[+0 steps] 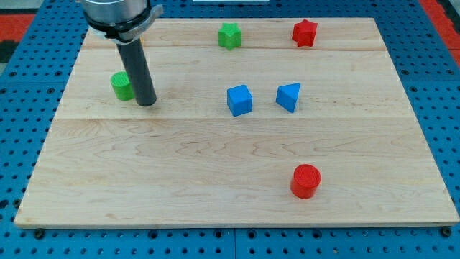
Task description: Push the red circle slightly up
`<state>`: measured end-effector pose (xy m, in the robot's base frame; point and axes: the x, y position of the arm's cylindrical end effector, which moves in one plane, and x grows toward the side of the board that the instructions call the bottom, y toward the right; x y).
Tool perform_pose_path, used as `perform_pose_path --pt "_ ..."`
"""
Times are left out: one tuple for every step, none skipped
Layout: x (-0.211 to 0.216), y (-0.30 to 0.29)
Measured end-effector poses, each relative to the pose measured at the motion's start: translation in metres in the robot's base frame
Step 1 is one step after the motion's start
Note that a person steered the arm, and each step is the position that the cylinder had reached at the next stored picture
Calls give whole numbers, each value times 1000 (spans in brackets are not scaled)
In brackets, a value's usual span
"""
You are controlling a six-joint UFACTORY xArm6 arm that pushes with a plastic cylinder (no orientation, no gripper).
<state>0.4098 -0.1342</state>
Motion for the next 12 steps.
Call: perform_pose_path --pt "0 46" --pt "34 76" --pt "58 124" --pt "67 188" --pt "60 273" --pt "11 311" --pt "28 316" --pt "70 377" --pt "83 386" --pt "104 386" --pt "144 384" --pt "181 368"
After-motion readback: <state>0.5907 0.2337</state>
